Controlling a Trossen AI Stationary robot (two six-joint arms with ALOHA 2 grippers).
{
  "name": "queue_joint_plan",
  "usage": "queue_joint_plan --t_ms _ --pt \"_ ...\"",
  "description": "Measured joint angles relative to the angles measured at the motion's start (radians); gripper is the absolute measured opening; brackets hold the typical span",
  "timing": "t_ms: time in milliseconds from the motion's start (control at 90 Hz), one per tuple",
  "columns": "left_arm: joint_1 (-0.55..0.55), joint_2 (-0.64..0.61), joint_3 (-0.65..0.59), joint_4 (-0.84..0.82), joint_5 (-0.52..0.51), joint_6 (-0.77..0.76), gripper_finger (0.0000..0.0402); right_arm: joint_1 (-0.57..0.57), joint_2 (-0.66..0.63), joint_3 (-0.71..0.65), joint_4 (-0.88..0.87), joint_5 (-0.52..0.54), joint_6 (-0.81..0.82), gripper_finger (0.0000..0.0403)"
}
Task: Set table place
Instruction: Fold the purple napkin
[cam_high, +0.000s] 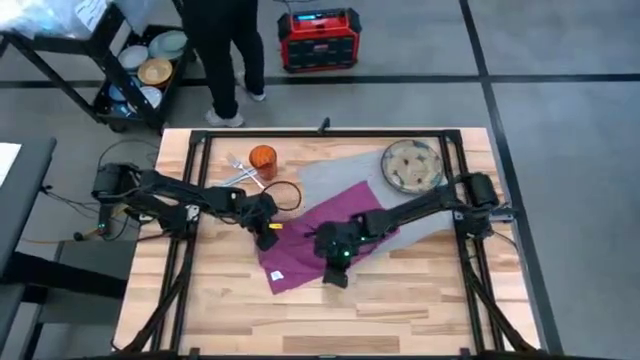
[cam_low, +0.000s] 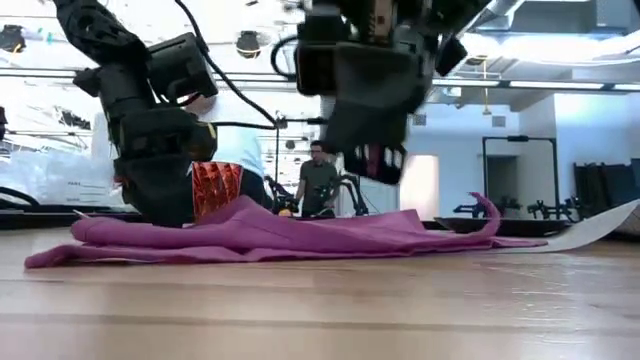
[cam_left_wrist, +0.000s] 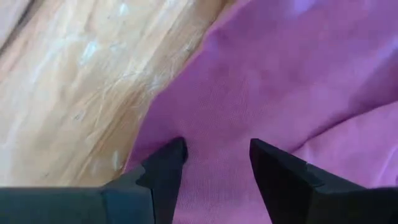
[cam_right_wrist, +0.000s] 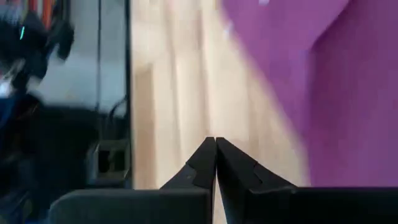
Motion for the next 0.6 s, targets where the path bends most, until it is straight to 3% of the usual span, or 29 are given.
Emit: queue_joint_plan --t_ms 200,389,600 --pt "0.0 0.001 -0.003 0.026 0.006 -0.013 0.0173 -0.069 0.005 -0.002 -0.003 0.123 0.042 0.0" --pt "0.0 0.001 -0.003 0.027 0.02 -0.022 0.0173 -0.119 0.006 -0.002 0.043 0.123 0.038 0.0" --pt "0.0 0.001 -0.003 0.03 0.022 -0.029 0.0173 -0.101 0.12 0.003 0.146 0.069 0.094 0.0"
